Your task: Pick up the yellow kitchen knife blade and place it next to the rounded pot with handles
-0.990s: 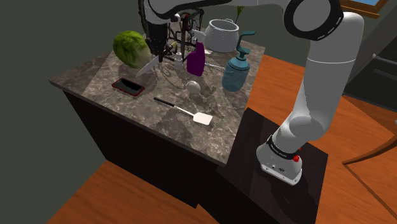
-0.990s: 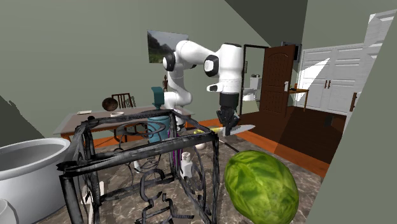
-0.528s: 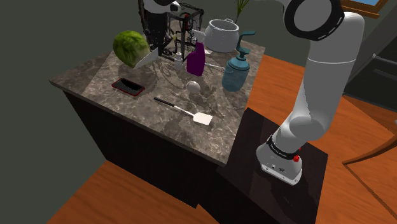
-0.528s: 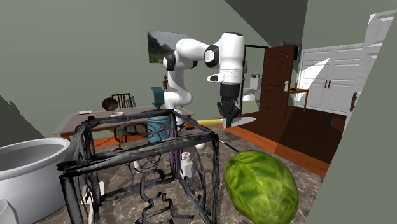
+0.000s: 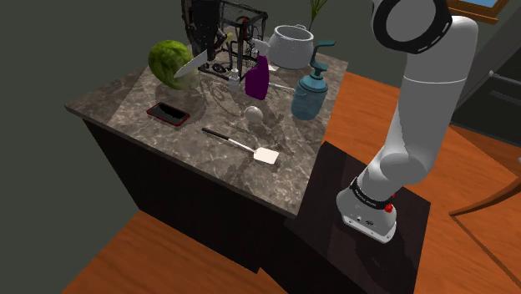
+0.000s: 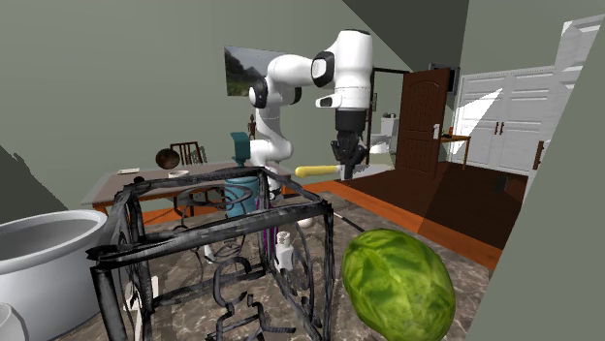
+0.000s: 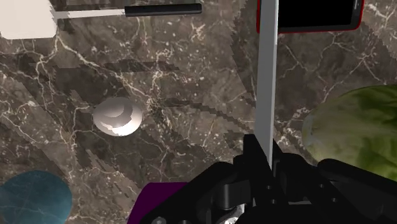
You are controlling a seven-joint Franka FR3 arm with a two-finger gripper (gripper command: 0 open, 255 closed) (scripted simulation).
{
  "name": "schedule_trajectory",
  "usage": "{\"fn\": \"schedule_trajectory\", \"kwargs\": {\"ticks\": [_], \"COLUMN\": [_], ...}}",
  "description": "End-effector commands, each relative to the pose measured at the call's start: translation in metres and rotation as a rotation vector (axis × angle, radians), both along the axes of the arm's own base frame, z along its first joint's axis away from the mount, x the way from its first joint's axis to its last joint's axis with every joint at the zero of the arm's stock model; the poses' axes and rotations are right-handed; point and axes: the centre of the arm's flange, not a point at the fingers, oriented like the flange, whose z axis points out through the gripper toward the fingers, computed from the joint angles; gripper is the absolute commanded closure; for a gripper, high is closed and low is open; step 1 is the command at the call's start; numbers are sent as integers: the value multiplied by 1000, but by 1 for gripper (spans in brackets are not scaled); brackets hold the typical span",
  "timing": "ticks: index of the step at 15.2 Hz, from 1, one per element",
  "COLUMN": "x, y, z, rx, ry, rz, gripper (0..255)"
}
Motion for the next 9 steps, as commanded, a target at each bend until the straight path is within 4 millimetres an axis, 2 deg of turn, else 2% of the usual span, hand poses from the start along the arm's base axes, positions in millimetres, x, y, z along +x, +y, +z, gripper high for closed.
{"fn": "schedule_trajectory", "kwargs": {"ticks": [1,6,7,9], "x": [0,0,0,-8], "y": [0,0,0,-26], "z": [12,38,38,38], "rx": [0,0,0,0], "ry": [1,1,1,1], "rz": [0,0,0,0], "gripper": [255,255,255,255]}}
